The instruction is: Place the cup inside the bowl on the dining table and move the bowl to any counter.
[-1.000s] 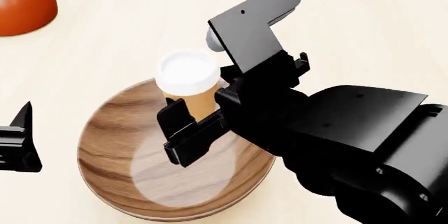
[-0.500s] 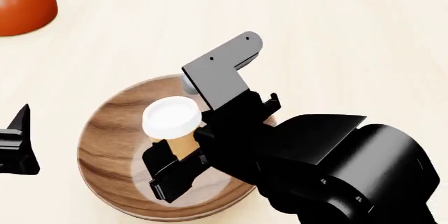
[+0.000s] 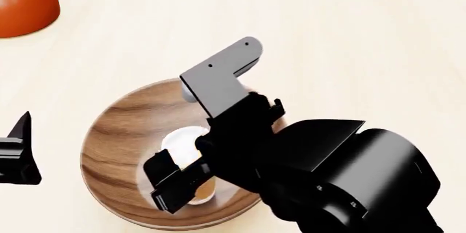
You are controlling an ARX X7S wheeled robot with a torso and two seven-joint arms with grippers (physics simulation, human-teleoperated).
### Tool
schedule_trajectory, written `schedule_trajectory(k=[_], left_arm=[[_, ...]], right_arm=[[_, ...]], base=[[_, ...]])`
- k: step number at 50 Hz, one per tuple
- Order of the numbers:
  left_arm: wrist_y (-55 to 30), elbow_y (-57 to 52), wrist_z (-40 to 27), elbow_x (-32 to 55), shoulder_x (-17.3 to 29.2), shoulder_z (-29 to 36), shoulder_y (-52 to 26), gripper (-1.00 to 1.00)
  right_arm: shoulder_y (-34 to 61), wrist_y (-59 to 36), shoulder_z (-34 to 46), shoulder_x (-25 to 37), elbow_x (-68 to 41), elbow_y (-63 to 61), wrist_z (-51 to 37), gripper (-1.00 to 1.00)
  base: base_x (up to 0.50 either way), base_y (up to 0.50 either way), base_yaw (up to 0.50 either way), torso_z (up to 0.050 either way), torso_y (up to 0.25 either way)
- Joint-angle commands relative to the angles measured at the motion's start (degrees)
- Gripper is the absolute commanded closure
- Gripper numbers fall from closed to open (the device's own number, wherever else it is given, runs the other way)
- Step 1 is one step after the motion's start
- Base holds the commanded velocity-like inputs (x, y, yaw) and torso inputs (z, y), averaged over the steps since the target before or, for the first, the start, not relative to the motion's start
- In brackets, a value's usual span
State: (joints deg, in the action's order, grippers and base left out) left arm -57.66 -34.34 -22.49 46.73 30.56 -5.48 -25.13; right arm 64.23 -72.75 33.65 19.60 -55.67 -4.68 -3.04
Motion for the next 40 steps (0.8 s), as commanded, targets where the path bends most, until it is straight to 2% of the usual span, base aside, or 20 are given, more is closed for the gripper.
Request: schedule_trajectory(k=[1,21,28,29,34,40], left_arm=[[-0.3,-0.4,-0.5,0.5,0.2,-0.2,-0.3,-1.00],[-0.3,0.3,-0.7,0.7,0.2,0.7,-1.4,-1.00],[-0.4,0.1,-0.8,1.0,0.4,0.4,-1.3,-1.00],[-0.6,-0.1,-0.7,1.5,0.7,-0.2,-1.2,-1.00],[-0.1,-0.1,-0.6,1.4,0.8,-0.2,-0.5,-1.00],[-0.2,-0.2,-0.8,1.6,0.8,-0.2,-0.7,-1.00]], right_arm=[[0.0,-0.8,-1.1,1.1,-1.0,-1.5,-1.1,-1.00],[6.5,-2.0,-13.1,5.3,-5.7,-0.6,-5.8,-1.00],[3.2,-3.5,-17.0,8.6,-8.1,-2.2,-9.4,-1.00],[1.6,-4.1,-19.6,8.7,-9.9,-2.2,-11.4,-1.00],[-3.2,-3.9,-21.7,10.5,-11.4,-4.4,-13.4,-1.00],[-9.0,-4.0,-28.5,9.4,-16.5,-3.4,-19.7,-1.00]], base=[[0.00,0.00,0.00,0.000,0.000],[0.00,0.00,0.00,0.000,0.000],[0.00,0.00,0.00,0.000,0.000],[0.00,0.00,0.00,0.000,0.000],[0.00,0.00,0.00,0.000,0.000],[0.00,0.00,0.00,0.000,0.000]])
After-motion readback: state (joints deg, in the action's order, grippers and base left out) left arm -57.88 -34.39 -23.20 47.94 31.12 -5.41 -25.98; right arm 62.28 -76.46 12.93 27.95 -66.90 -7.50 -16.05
